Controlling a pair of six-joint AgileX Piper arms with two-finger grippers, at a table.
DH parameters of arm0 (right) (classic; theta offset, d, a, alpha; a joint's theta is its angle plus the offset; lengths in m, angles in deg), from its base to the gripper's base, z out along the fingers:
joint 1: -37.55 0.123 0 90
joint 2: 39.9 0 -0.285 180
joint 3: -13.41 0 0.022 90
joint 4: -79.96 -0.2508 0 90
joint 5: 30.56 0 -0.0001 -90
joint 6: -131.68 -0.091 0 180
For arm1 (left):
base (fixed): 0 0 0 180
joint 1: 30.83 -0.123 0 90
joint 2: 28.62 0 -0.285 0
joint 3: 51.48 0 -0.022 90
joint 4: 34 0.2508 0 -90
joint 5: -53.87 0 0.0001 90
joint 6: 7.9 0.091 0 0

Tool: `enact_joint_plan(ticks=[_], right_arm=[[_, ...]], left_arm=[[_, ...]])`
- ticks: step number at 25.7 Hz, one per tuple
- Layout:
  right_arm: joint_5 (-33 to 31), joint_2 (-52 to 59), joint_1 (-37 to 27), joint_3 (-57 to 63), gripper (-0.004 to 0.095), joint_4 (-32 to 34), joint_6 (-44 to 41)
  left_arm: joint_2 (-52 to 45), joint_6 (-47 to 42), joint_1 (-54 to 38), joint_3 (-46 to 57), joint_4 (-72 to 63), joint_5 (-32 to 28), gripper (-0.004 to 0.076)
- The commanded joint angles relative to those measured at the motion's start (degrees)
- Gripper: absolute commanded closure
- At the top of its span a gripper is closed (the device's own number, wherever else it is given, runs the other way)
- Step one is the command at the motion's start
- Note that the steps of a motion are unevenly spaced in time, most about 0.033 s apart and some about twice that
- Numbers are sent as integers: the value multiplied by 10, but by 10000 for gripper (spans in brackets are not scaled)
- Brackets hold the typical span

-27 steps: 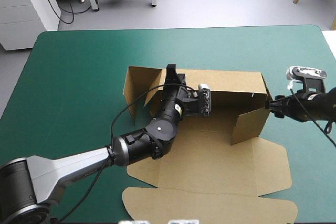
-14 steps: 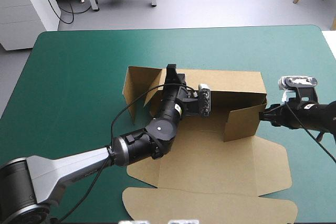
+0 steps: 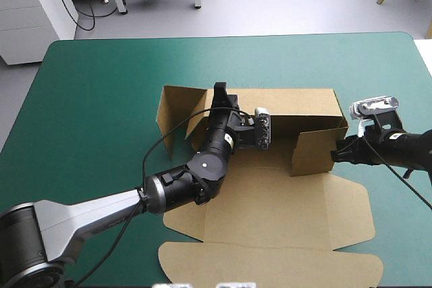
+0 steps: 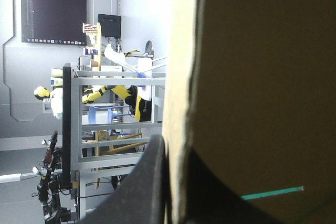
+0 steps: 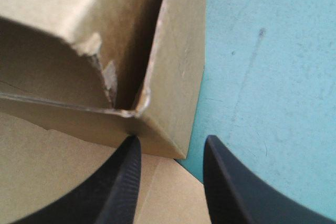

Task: Fold the box

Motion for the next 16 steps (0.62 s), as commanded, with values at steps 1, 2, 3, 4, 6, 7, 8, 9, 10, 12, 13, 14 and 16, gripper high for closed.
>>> enact_joint_plan(ticks=[1, 2, 3, 4, 6, 7, 8, 9, 10, 12, 13, 14, 16], right_arm=[[46, 11, 2, -13, 699, -37, 26], [52, 11, 2, -13, 771, -42, 34], [58, 11, 2, -13, 868, -54, 48], [63, 11, 2, -13, 927, -65, 53], [68, 11, 2, -13, 927, -81, 59], [68, 11, 2, -13, 927, -83, 64], [68, 11, 2, -13, 927, -83, 65], [68, 11, 2, -13, 927, -83, 65], [68, 11, 2, -13, 927, -83, 66], [68, 11, 2, -13, 927, -83, 66], [68, 11, 2, -13, 927, -83, 66], [68, 11, 2, -13, 927, -83, 66], [68, 11, 2, -13, 927, -83, 66]], left_arm=[[-25, -11, 3, -14, 8, 10, 734], [-25, -11, 3, -14, 8, 10, 734], [-25, -11, 3, -14, 8, 10, 734], [-25, -11, 3, -14, 8, 10, 734], [-25, -11, 3, -14, 8, 10, 734], [-25, -11, 3, -14, 8, 10, 734], [-25, -11, 3, -14, 8, 10, 734], [-25, -11, 3, -14, 8, 10, 734], [-25, -11, 3, -14, 8, 10, 734], [-25, -11, 3, -14, 8, 10, 734], [-25, -11, 3, -14, 8, 10, 734], [-25, -11, 3, -14, 8, 10, 734], [-25, -11, 3, -14, 8, 10, 734]])
